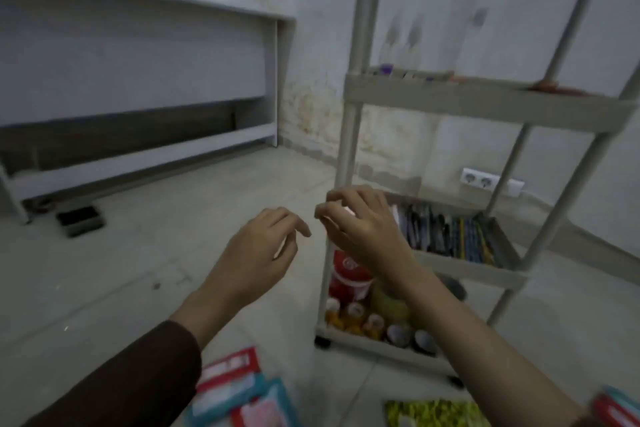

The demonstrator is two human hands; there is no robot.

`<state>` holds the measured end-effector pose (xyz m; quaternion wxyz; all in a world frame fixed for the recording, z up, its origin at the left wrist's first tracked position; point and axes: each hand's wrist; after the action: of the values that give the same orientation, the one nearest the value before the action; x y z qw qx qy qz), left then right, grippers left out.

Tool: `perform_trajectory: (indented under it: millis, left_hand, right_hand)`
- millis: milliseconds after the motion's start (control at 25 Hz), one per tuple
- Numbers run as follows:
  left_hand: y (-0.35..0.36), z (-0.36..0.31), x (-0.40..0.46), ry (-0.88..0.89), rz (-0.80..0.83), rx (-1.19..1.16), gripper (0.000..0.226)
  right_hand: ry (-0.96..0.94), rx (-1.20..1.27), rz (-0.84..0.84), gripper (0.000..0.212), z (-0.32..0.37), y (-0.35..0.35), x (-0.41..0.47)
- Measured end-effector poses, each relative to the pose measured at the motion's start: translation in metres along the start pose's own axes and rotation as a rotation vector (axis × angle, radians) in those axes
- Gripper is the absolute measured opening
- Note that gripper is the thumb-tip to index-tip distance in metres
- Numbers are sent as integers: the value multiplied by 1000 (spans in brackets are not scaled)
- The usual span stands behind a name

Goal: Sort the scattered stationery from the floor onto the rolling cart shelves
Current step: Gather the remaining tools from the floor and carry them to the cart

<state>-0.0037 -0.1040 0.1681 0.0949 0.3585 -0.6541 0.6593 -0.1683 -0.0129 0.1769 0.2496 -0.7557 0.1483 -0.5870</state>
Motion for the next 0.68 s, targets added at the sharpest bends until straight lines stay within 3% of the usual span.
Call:
perform_trajectory:
  millis: [200, 320, 440, 520, 680]
  left_hand:
    - [42, 45, -127, -186, 322, 54, 14]
    - [59, 60, -195, -341, 489, 83, 18]
    - [66, 64, -250, -385, 699, 146, 21]
    - [63, 65, -270, -410, 787, 189, 22]
    - [55, 70, -279, -490, 733, 195, 22]
  right_hand:
    - [99, 359, 421, 12, 109, 78, -84]
    - [252, 603, 729, 13, 152, 98, -133]
    - [373, 788, 948, 19, 180, 106, -177]
    - [313, 842, 1074, 26, 204, 113, -199]
    - [19, 850, 1178, 47, 256, 129, -219]
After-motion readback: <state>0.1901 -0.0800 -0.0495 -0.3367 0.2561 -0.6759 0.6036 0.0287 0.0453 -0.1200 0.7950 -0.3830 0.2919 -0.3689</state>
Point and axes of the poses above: each hand's wrist, its own x-axis towards the middle knuckle, its own y-axis out of the palm, z = x × y, and after that the axes turned 14 degrees about x, right-handed
